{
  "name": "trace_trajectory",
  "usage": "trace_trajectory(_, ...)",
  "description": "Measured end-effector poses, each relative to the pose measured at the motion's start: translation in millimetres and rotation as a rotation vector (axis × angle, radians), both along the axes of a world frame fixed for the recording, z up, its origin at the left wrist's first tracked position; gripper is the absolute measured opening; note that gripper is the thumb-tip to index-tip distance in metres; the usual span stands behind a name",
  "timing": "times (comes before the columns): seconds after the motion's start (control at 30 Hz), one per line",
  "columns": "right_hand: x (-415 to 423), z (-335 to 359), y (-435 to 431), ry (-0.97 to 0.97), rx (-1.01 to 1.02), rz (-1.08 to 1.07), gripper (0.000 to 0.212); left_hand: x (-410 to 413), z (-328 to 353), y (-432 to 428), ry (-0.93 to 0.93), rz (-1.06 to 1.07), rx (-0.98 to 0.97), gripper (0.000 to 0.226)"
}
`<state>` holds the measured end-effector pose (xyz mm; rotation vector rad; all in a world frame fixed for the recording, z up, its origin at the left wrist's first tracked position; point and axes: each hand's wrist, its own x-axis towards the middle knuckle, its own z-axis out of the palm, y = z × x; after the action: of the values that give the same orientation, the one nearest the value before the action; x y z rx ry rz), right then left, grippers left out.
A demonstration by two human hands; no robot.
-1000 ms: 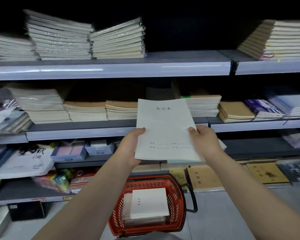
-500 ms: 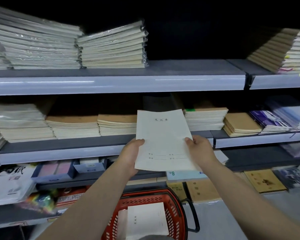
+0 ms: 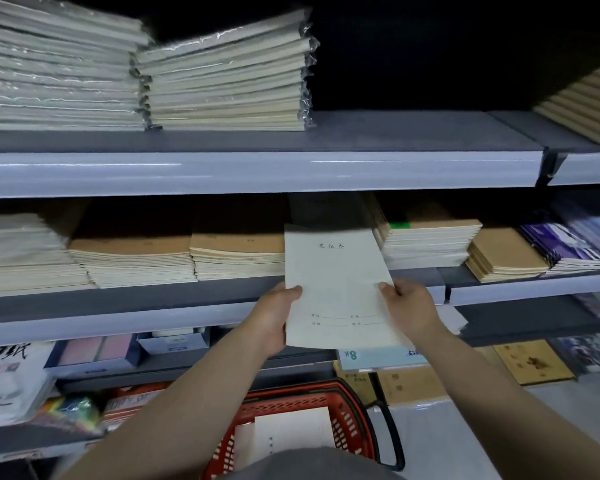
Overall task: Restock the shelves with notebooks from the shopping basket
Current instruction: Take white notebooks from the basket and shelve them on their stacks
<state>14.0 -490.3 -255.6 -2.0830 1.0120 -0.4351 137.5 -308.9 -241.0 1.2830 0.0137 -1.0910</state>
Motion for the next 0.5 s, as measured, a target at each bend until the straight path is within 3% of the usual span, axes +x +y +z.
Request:
trace_trajectory(0.27, 10, -18, -31, 0.083, 0.099, 0.027, 0.028, 6, -9, -24, 0.006, 0.015, 0.095, 0.02)
trace_trajectory(0.4, 17, -21, -41, 0.041, 0.132, 0.027, 0.044, 8, -18, -37, 0.024, 0.077, 0.153, 0.021)
trace_trajectory(0.5, 22, -27, -46, 0.068, 0.18, 0.046, 0.032, 12, -25, -44, 0.006, 0.115, 0.214, 0.025)
